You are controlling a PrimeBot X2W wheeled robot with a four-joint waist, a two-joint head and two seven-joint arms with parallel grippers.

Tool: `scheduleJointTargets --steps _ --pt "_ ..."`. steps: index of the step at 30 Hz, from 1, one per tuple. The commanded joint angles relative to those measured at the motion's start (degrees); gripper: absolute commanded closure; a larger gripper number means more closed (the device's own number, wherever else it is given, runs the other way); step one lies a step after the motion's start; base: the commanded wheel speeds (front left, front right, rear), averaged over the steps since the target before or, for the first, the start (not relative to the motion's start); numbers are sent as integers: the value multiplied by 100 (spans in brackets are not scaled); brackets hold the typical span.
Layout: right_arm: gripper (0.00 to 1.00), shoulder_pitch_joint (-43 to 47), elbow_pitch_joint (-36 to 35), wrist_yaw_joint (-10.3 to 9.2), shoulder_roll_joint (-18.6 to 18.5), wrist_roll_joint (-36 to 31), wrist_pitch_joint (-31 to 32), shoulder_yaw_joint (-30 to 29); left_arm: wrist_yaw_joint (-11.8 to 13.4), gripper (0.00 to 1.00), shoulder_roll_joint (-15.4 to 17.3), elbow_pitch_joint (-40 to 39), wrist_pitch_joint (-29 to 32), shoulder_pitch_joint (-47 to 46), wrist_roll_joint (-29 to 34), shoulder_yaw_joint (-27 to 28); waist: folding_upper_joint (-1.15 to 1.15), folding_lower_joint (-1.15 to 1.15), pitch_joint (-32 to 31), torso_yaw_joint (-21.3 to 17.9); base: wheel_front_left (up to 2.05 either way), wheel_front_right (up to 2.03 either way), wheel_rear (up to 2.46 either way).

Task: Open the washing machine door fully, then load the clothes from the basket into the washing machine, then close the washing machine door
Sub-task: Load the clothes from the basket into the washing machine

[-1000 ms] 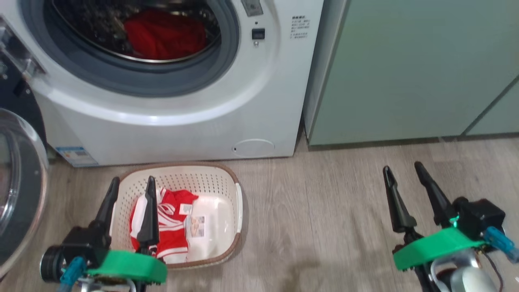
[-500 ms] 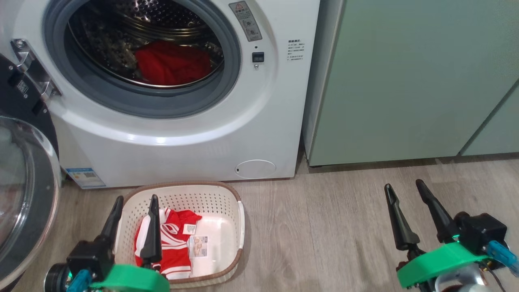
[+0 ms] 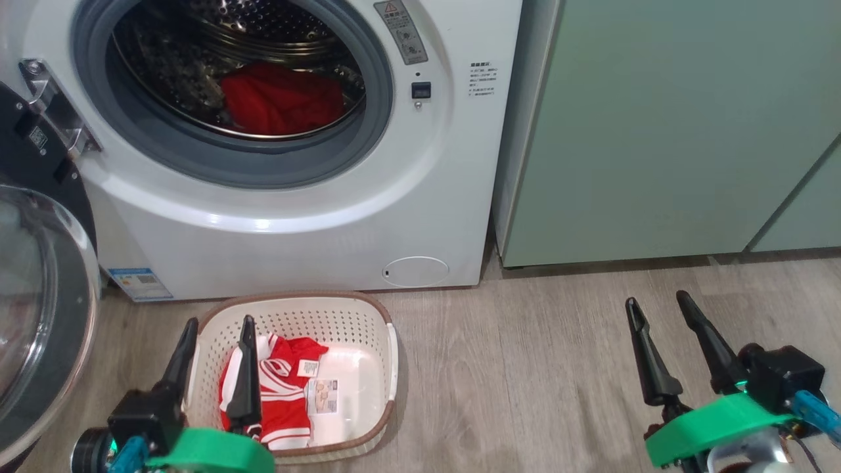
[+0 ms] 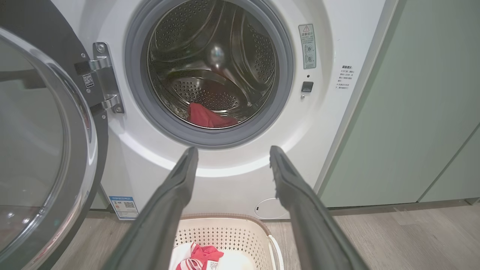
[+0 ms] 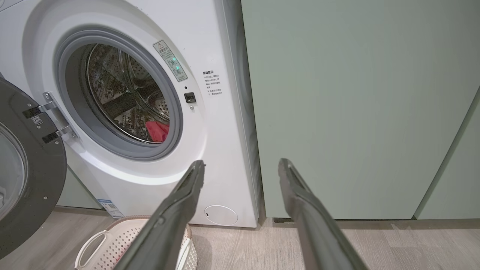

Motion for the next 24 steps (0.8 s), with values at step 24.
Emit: scheduleJointTargets --steps 24 --pt "0 -549 -454 0 -26 -5 -124 77 -107 0 151 -36 -97 -1134 89 206 0 0 1152 107 0 0 0"
